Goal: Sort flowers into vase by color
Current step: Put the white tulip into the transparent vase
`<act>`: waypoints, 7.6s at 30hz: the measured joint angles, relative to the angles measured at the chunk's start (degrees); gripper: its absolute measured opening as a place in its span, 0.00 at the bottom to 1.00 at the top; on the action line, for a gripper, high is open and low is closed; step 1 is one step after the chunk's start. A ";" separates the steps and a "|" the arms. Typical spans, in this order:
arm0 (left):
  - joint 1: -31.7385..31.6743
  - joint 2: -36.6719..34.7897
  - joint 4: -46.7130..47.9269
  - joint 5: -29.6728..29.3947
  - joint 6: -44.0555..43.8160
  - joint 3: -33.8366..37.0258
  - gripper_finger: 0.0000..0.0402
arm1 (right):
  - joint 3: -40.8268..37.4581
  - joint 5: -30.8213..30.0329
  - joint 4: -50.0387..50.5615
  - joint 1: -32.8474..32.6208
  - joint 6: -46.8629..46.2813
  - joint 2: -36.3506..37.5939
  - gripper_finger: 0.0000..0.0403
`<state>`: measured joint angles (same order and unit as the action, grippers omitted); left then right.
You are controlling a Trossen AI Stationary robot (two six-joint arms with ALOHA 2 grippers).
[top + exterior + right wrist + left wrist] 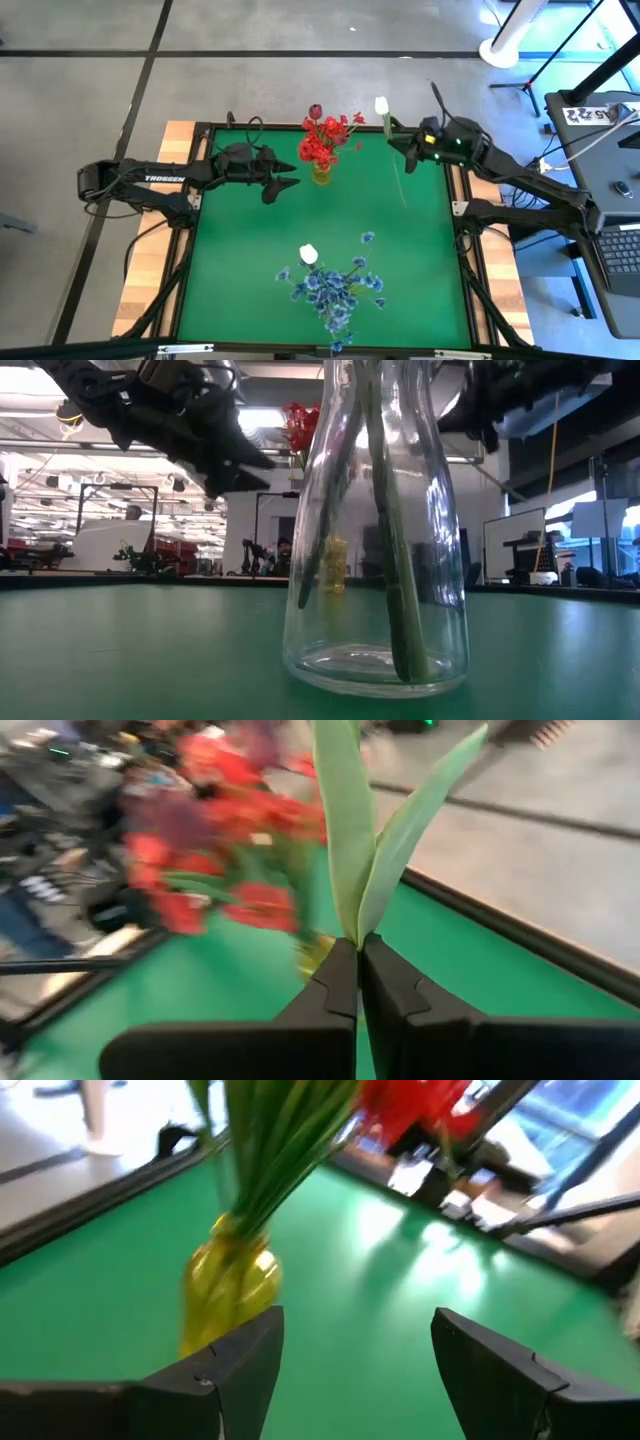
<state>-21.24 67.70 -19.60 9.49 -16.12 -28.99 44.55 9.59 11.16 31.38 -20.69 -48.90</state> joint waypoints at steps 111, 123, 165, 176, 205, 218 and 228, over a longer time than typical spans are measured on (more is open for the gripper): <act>23.24 15.80 1.19 -17.59 6.25 -34.64 0.21 | 5.47 -19.51 -55.54 -38.82 14.67 -27.15 0.00; 23.83 13.18 6.04 -18.45 4.57 -34.62 0.27 | 5.47 -19.29 -54.07 -38.84 14.56 -27.13 0.00; 25.01 10.19 11.70 -21.64 2.92 -34.60 0.00 | 5.47 -15.68 -46.61 -38.90 14.51 -23.12 0.56; 32.23 -4.96 16.67 -23.37 3.11 -34.56 0.00 | 5.47 -18.94 -20.27 -38.91 14.37 -8.95 0.76; 64.96 15.35 -7.19 -45.50 8.40 -34.60 0.00 | 5.47 -32.12 -5.39 -38.86 9.53 -4.81 0.76; 64.94 28.08 -16.94 -63.36 6.31 -34.60 0.00 | 5.47 -32.09 -0.15 -38.86 4.28 -4.83 0.76; 65.20 29.16 -14.21 -63.11 10.60 -34.60 0.00 | 5.47 -31.96 -0.22 -38.86 4.28 -4.83 0.76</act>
<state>43.97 96.86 -33.80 -53.62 -5.52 -63.59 50.02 -22.37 10.94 -7.49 -16.40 -53.74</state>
